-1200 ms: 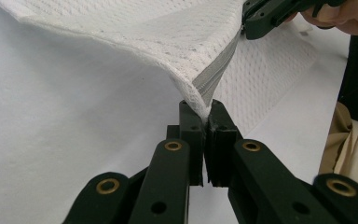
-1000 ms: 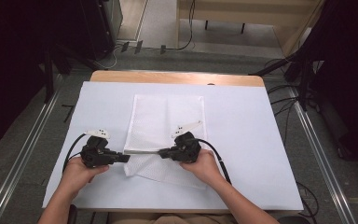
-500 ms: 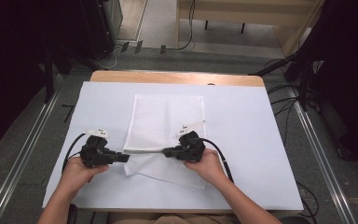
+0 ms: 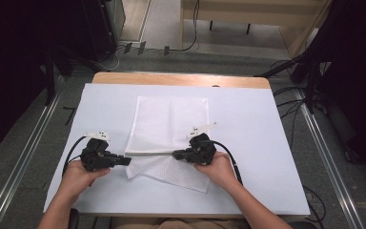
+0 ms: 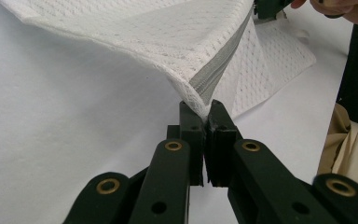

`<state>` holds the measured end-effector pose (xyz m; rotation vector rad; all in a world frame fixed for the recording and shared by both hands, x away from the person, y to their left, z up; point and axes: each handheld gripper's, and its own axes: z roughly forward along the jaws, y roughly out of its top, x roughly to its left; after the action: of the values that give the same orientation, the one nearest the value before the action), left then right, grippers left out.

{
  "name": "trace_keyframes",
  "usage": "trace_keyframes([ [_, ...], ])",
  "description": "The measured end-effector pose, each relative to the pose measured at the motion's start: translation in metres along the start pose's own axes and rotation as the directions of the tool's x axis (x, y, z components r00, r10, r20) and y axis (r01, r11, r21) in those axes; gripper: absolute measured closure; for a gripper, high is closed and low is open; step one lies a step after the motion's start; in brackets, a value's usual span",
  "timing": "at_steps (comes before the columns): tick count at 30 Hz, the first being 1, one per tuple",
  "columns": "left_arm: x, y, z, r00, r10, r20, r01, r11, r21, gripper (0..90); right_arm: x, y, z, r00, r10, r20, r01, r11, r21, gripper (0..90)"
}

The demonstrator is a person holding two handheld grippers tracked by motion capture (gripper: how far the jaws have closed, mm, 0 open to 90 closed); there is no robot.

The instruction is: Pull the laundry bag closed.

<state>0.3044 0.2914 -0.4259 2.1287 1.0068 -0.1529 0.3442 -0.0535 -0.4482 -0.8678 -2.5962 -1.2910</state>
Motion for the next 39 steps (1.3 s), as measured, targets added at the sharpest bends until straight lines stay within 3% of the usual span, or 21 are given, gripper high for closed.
trace_keyframes([
  [39, 0.002, -0.001, -0.003, 0.9999, -0.010, 0.000, 0.010, 0.9999, -0.013, 87.9, -0.009, -0.017, -0.029, 0.9992, 0.013, 0.037, -0.013, 1.000, 0.003, 88.2],
])
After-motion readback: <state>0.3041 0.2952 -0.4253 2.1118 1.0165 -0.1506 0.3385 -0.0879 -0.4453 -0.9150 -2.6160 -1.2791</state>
